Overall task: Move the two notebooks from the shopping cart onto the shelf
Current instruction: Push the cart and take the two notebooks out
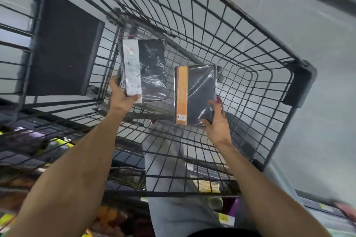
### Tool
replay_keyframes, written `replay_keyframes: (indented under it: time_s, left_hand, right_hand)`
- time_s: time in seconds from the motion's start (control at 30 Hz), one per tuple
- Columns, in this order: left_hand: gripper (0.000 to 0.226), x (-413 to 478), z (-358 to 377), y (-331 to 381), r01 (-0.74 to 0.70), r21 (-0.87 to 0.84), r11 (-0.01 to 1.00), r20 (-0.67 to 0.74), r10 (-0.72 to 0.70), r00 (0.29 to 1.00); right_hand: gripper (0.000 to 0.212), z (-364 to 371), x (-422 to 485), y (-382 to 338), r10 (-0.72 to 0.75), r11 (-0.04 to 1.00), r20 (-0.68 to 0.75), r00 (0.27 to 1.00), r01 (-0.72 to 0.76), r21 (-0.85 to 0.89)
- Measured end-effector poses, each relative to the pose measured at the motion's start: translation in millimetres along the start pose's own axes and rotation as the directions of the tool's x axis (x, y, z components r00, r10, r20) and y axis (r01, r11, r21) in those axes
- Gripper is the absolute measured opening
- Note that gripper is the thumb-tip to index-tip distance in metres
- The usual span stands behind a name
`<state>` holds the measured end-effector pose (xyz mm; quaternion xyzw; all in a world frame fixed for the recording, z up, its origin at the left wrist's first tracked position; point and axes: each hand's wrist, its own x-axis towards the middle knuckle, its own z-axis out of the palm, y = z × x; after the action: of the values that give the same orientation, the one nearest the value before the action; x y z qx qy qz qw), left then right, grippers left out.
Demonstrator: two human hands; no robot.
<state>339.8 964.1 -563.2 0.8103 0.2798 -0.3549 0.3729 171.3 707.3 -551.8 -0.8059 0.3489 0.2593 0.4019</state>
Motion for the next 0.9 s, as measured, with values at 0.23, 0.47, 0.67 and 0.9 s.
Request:
replay_keyframes:
  time_s: [0.23, 0.47, 0.67, 0.9]
  left_hand:
    - [0.092, -41, -13, 28, -0.054, -0.14, 0.989, -0.066, 0.045, 0.997]
    - [0.063, -84, -32, 67, -0.076, -0.123, 0.989, -0.138, 0.059, 0.989]
    - [0.049, -144, -50, 83, -0.108, -0.088, 0.99, -0.193, 0.089, 0.977]
    - [0.055, -221, -62, 65, -0.137, -0.322, 0.937, -0.337, 0.022, 0.941]
  right_hand:
    - [0.067, -37, -10, -28, -0.105, 0.994, 0.032, 0.994, 0.106, -0.02]
    - [0.065, -73, -21, -68, -0.122, 0.993, 0.095, 0.988, 0.121, 0.015]
    - [0.06, -119, -37, -82, -0.104, 0.986, 0.163, 0.981, 0.081, 0.144]
    - [0.058, -174, -55, -85, -0.188, 0.966, 0.275, 0.943, 0.127, 0.224]
